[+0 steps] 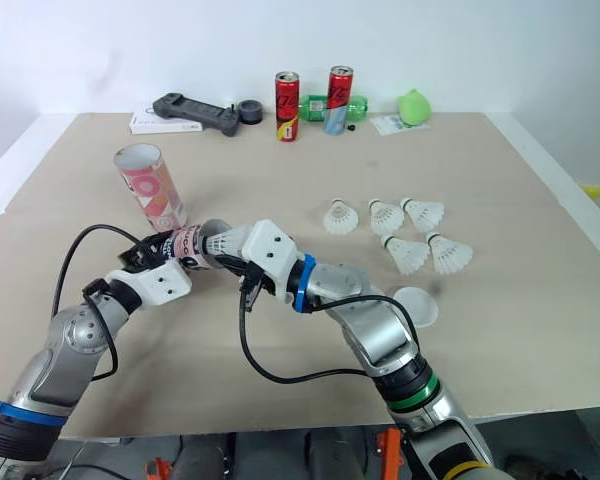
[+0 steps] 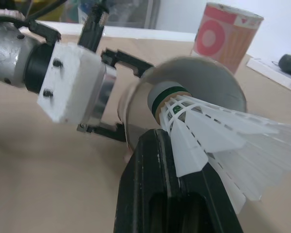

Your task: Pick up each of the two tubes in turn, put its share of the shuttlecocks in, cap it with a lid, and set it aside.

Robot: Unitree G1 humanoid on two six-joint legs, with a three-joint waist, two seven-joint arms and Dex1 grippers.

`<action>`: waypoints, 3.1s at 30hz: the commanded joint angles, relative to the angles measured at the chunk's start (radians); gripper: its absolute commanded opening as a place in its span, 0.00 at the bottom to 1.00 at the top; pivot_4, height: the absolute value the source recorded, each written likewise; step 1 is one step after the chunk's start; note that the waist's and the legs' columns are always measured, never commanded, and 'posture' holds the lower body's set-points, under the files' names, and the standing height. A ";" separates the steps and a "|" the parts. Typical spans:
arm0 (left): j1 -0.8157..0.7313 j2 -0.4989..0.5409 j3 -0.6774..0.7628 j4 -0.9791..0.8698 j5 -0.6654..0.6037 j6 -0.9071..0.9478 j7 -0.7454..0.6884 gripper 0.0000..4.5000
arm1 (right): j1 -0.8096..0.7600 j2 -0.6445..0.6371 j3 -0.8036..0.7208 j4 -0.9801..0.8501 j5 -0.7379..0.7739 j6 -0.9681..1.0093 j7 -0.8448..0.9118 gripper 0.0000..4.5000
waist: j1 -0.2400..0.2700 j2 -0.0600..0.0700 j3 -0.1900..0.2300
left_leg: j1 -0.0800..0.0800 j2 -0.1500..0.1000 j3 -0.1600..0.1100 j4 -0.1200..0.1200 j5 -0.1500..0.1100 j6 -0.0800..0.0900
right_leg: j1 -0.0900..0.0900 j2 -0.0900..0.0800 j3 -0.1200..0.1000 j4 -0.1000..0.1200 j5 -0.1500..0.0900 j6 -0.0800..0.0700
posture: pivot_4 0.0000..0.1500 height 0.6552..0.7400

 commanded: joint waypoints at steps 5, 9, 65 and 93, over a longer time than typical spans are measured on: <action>-0.010 -0.007 -0.019 -0.015 0.002 0.003 -0.002 0.72 | 0.073 0.000 -0.142 -0.160 0.140 0.051 0.003 0.79 | 0.001 0.000 0.000 | 0.000 0.000 0.000 0.000 0.000 0.000 | 0.000 0.000 0.000 0.000 0.000 0.000 | 1.00 1.00; -0.037 -0.017 -0.035 0.012 -0.002 0.001 -0.002 0.72 | 0.224 -0.004 -0.318 -0.299 0.218 0.103 -0.106 0.99 | 0.006 -0.001 0.000 | 0.000 -0.001 -0.001 0.000 0.000 0.000 | 0.001 -0.001 0.000 0.000 0.000 0.000 | 1.00 1.00; -0.139 -0.086 -0.128 0.104 -0.003 0.004 0.004 0.72 | 0.231 0.000 -0.623 0.065 0.161 0.116 -0.411 0.00 | 0.003 0.005 -0.005 | 0.002 -0.005 0.008 0.003 0.003 0.005 | 0.002 -0.005 0.009 -0.002 0.004 0.010 | 1.00 1.00; -0.163 -0.107 -0.138 0.126 -0.005 0.013 -0.011 0.72 | 0.104 -0.045 -0.318 -0.280 0.416 0.312 -0.066 0.99 | 0.000 0.005 -0.004 | -0.002 -0.005 0.007 0.004 0.003 0.005 | -0.001 -0.005 0.009 -0.002 0.004 0.011 | 1.00 1.00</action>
